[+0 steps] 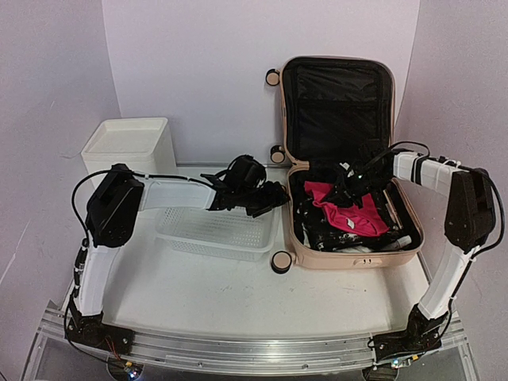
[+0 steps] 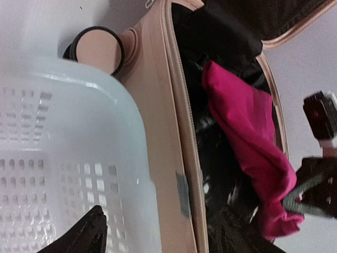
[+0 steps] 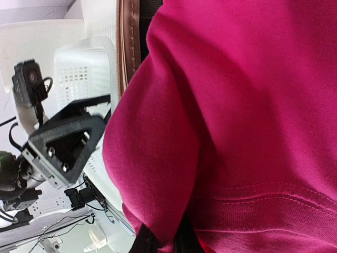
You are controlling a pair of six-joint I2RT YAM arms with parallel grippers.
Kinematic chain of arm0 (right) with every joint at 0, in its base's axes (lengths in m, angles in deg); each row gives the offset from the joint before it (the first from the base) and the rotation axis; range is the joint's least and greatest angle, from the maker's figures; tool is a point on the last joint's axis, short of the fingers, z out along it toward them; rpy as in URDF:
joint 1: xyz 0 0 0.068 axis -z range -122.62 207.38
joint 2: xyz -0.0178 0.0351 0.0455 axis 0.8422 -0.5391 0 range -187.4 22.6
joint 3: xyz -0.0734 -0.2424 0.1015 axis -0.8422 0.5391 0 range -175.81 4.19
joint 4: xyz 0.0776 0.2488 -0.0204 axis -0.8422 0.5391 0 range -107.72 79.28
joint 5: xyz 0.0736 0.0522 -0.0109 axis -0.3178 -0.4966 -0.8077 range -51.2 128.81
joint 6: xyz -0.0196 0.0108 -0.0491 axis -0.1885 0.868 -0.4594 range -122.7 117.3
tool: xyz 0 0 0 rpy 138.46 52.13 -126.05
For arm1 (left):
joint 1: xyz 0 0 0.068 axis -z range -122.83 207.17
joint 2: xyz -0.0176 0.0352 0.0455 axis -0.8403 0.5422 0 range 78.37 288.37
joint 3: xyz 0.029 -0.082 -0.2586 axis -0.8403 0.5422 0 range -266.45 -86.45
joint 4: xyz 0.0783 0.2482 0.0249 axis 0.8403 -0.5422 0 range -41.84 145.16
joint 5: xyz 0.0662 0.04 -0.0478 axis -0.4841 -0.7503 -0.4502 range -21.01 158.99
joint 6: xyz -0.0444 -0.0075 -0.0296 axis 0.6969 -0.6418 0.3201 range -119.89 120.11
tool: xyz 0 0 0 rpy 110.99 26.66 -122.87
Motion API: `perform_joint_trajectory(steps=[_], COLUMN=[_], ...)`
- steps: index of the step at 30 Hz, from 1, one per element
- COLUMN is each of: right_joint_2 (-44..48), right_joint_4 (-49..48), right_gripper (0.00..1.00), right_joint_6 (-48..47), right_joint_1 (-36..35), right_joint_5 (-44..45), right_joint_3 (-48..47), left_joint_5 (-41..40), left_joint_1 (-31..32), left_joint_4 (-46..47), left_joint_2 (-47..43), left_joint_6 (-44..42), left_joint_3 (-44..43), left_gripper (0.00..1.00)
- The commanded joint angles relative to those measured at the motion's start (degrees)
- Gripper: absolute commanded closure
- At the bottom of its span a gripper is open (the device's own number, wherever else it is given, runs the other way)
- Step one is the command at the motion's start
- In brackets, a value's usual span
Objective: Open, take out, and arrange the luggage
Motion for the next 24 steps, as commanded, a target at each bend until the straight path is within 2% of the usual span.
perform_joint_trajectory(steps=[1, 5, 10, 13, 17, 24], right_joint_2=[4.5, 5.5, 6.7, 6.5, 6.2, 6.4], right_joint_4=[-4.5, -4.7, -5.1, -5.2, -5.2, -5.2], right_gripper=[1.00, 1.00, 1.00, 1.00, 1.00, 1.00], right_joint_6=[1.5, 1.5, 1.5, 1.5, 1.5, 1.7], right_joint_1=[0.1, 0.2, 0.1, 0.1, 0.2, 0.1], right_joint_5=[-1.0, -0.5, 0.1, 0.0, -0.2, 0.0], right_joint_3=[0.4, 0.7, 1.3, 1.4, 1.6, 1.5], left_joint_5=[2.7, -3.4, -20.0, -25.1, -27.5, -27.6], left_joint_1=[0.3, -0.4, -1.5, -4.3, -9.8, -14.7], left_joint_4=[3.6, -1.3, -21.4, -29.2, -33.9, -30.5], left_joint_2=[-14.5, -29.0, -43.2, -48.7, -52.9, -51.1], left_joint_6=[-11.2, -20.1, -26.5, -27.5, -25.3, -17.1], left_joint_3=[8.5, 21.8, 29.3, 33.5, 37.9, 43.0], left_gripper=[0.24, 0.16, 0.08, 0.07, 0.06, 0.02])
